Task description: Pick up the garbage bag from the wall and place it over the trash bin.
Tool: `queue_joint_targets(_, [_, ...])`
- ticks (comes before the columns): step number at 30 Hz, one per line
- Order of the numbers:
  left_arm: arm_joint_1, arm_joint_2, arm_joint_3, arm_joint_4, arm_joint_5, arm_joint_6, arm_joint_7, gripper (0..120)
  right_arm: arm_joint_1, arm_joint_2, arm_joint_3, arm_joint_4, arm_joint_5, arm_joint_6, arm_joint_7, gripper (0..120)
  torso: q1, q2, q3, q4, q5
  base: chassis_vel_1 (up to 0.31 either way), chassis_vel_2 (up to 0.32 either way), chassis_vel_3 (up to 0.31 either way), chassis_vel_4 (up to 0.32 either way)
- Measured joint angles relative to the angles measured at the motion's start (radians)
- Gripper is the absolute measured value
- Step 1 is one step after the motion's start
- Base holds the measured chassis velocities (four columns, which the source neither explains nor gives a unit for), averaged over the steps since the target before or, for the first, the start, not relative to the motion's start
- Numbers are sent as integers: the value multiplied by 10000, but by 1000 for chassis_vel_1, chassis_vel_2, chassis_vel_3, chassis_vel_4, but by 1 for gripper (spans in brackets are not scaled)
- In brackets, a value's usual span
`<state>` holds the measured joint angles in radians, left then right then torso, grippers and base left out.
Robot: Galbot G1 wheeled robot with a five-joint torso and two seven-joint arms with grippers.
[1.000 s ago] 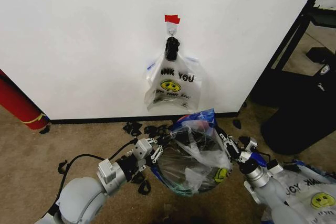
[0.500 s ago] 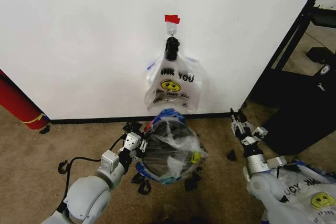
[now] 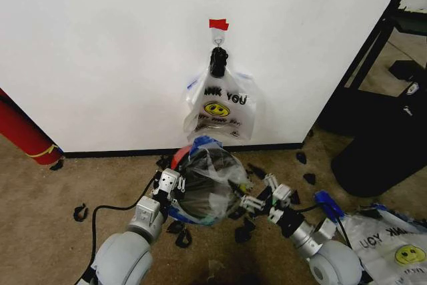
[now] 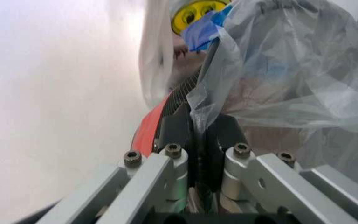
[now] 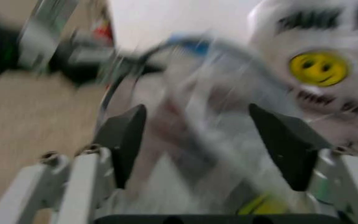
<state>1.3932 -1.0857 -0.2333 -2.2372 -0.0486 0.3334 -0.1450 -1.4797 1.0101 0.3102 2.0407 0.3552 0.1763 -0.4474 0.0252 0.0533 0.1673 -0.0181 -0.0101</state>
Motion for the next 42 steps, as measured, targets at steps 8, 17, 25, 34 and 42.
queue_joint_targets(8, [25,-102,214,-87,357,-116,-36,4,315,-280,165,-115,-2385,-139,-451,32,0,0,1,1,1,0,0,0,0])
queue_joint_targets(17, [-28,-3,491,-263,661,-133,58,4,591,-199,138,-220,-3537,-128,7,4,0,0,1,0,1,0,0,0,0])
queue_joint_targets(25, [156,-169,811,-229,2379,-1080,309,4,1637,-391,-1128,-299,-3100,-1685,1440,0,0,0,1,0,0,0,0,0,0])
queue_joint_targets(34, [335,-389,1441,-149,3027,-1194,419,4,3609,212,-2929,-1986,-2533,-1363,2642,0,1,0,1,2,1,0,0,0,0])
queue_joint_targets(42, [333,-482,1543,-7,3149,-1198,466,4,4555,690,-3824,-3161,-1957,-815,2668,0,1,0,2,1,0,0,0,0,0])
